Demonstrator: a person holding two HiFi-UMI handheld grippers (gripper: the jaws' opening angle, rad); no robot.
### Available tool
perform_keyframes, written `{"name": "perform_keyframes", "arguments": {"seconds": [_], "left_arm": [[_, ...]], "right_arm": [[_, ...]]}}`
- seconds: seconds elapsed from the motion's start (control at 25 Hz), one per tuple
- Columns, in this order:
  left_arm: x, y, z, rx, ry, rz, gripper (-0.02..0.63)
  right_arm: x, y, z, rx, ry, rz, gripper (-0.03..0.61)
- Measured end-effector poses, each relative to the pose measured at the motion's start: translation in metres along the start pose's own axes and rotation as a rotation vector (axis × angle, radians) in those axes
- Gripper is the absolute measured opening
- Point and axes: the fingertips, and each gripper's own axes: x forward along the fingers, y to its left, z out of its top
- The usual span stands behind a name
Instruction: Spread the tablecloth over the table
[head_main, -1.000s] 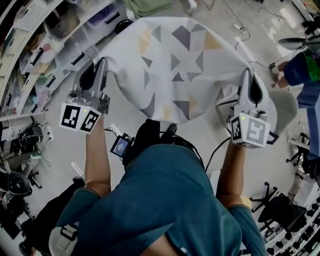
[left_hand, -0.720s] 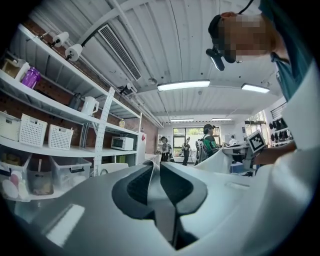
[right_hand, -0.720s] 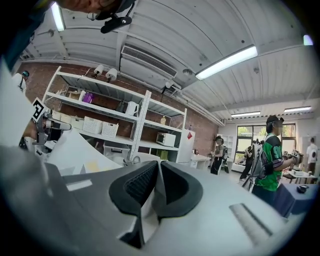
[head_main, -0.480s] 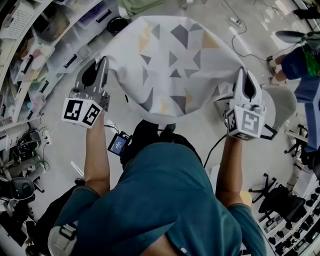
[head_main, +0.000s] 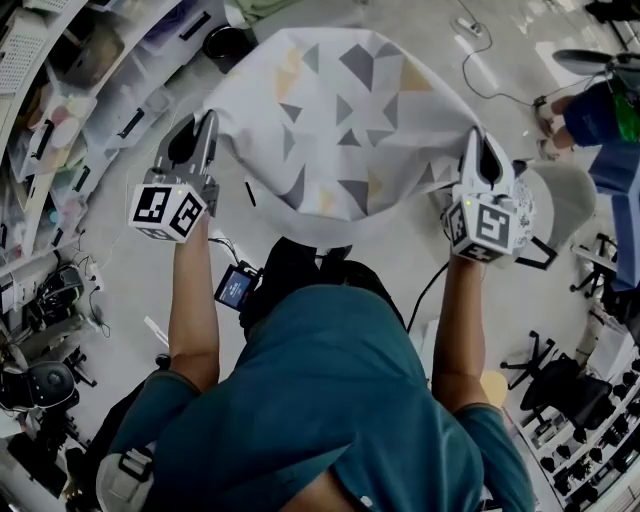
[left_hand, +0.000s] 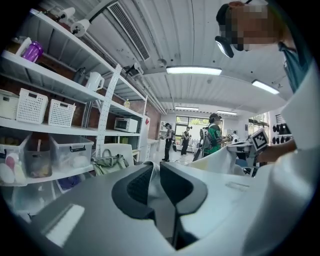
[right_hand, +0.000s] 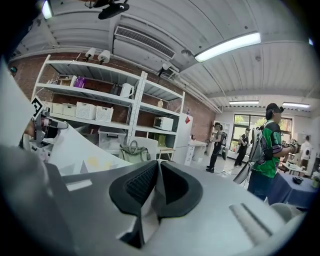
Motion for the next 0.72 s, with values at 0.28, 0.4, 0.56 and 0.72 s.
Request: {"name": "perform_keyframes", "arguments": {"seconds": [0.28, 0.4, 0.56, 0.72], "left_arm": [[0.016, 0.026, -0.041, -0.037, 0.08, 0.017, 0.031], [0.026, 0.033, -0.056, -0.059, 0.11, 0.023, 0.031], [0.034, 0.041, -0.076, -0.081, 0.154, 0.019, 0.032], [0.039, 0.052, -0.098, -0.109, 0.199, 0.019, 0.032]], "right_arm": [[0.027, 0.01, -0.037, 0.016, 0.097, 0.0, 0.02], [0.038, 0.01, -0.05, 0.015, 0.131, 0.003, 0.019], [0.049, 0.013, -0.07, 0.014, 0.183, 0.009, 0.02], [0.058, 0.017, -0.086, 0.01, 0.227, 0.011, 0.02]]}}
